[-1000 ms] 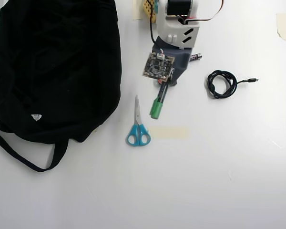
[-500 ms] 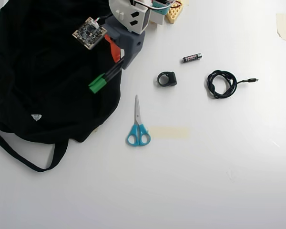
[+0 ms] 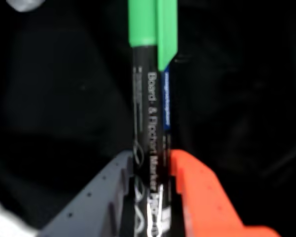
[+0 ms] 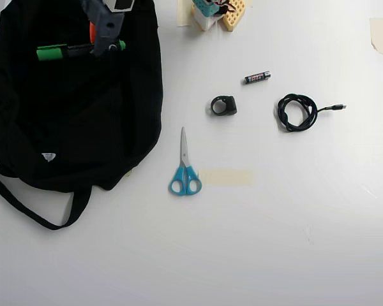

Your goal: Put the green marker into the black bag

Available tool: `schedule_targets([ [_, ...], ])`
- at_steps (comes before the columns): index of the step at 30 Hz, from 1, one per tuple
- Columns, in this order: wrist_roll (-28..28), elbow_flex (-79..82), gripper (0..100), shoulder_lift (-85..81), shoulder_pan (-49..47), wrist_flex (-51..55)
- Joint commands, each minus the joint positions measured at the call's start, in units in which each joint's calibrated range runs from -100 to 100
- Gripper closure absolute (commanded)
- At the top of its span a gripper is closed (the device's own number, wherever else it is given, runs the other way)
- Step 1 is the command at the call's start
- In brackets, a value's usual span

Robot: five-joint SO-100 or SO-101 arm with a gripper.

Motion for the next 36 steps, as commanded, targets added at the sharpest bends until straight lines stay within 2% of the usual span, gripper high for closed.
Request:
schedule_targets([
  [1, 0.3, 5.4, 98, -0.9, 3.1, -8.3],
  [4, 0.3, 7.3, 98, 4.9, 5.0, -11.2],
  [7, 2.7, 7.4, 98, 11.8, 7.6, -20.0],
  [9, 2.4, 6.5, 98, 16.2, 8.4, -24.8],
  [15, 2.7, 6.6, 98, 17.4, 12.5, -25.2],
  [22, 2.8, 6.6, 97, 17.2, 12.3, -25.1],
  [23, 4.4, 6.6, 90, 17.0, 12.3, -25.0],
  [26, 4.3, 6.6, 67, 16.3, 12.2, -24.7],
  [32, 3.8, 4.0, 65, 15.8, 7.8, -23.2],
  [36, 3.9, -8.7, 65, 15.8, 7.3, -5.3],
])
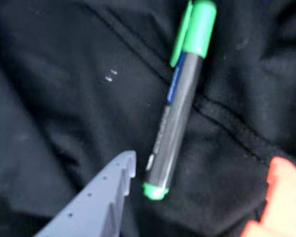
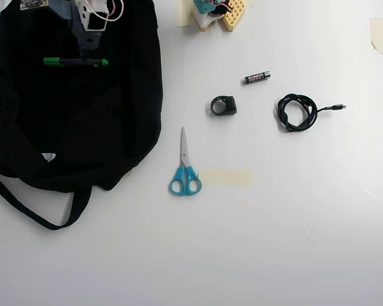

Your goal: Put the green marker into the black bag

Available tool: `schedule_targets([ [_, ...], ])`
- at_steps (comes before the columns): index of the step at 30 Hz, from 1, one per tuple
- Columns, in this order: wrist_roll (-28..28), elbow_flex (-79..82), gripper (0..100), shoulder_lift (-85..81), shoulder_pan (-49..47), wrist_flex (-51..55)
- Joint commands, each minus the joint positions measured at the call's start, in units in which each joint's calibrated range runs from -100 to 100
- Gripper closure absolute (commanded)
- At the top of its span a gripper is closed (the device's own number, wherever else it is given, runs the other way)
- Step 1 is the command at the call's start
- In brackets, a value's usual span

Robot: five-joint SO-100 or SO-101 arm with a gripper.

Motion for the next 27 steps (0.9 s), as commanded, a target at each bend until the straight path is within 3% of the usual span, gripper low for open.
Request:
schedule_targets([
  [1, -0.1, -12.0, 67, -2.0, -1.6, 11.8],
  [2, -0.2, -14.6, 74, -2.9, -2.8, 15.0],
  [3, -0.2, -17.2, 89, -5.9, -5.5, 19.0],
  [4, -0.3, -17.6, 98, -10.3, -8.7, 20.5],
  [9, -0.3, -16.9, 98, -18.4, -27.4, 37.6],
  [12, -0.3, -15.6, 98, -22.2, -43.8, 46.4],
  [17, -0.3, 2.6, 98, -38.7, -52.7, 41.3],
  [27, 0.0, 30.4, 98, -60.0, -59.1, 28.8],
])
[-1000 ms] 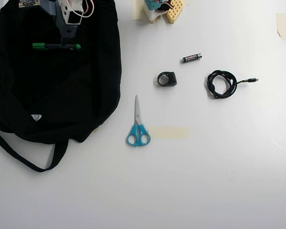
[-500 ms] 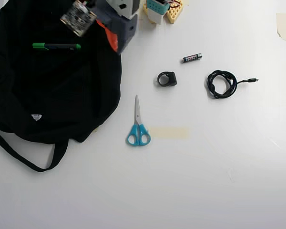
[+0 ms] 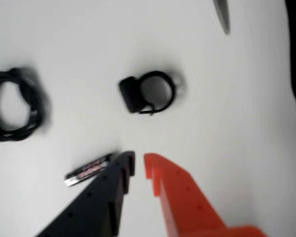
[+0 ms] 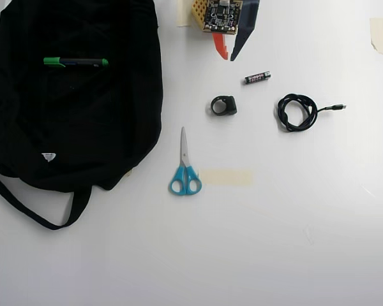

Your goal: Put the green marker into the black bag

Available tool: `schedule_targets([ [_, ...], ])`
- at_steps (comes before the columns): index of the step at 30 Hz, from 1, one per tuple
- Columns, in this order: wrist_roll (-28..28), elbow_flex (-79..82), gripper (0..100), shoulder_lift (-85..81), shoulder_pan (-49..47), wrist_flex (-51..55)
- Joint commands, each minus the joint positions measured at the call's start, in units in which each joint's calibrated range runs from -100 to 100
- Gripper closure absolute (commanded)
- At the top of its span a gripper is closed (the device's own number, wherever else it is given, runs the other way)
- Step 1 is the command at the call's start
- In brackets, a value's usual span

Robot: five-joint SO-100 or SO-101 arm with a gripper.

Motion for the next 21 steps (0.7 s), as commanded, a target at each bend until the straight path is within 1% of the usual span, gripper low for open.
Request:
schedule_targets([
  [1, 0.3, 11.5, 98, -10.5, -1.9, -4.4],
  [8, 0.5, 35.0, 98, -31.0, -1.5, -10.1],
  [15, 0.3, 51.1, 98, -47.6, -1.0, -9.7],
  [21, 0.5, 57.5, 98, -48.6, 2.3, -9.7],
])
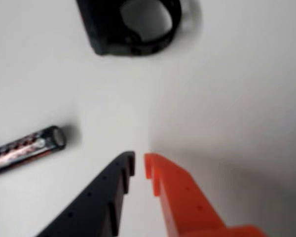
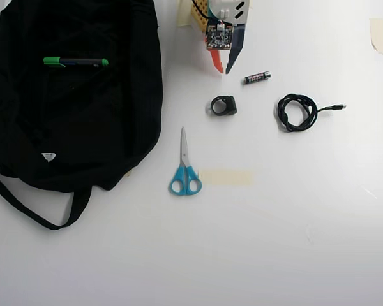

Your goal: Put the green marker into the black bag

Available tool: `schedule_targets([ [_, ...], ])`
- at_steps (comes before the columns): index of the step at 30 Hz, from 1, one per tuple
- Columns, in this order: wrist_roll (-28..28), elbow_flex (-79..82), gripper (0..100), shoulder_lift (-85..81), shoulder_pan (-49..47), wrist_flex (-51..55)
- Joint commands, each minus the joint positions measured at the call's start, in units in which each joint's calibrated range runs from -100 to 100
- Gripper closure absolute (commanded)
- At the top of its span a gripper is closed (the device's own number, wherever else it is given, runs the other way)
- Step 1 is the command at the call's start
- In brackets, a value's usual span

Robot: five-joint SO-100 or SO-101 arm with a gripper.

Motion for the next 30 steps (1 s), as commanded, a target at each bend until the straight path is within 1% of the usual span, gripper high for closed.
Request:
schedule_targets([
  [1, 0.0, 3.0, 98, -1.0, 1.7, 0.9],
  [30, -0.1, 4.3, 98, -0.9, 1.8, -0.2],
])
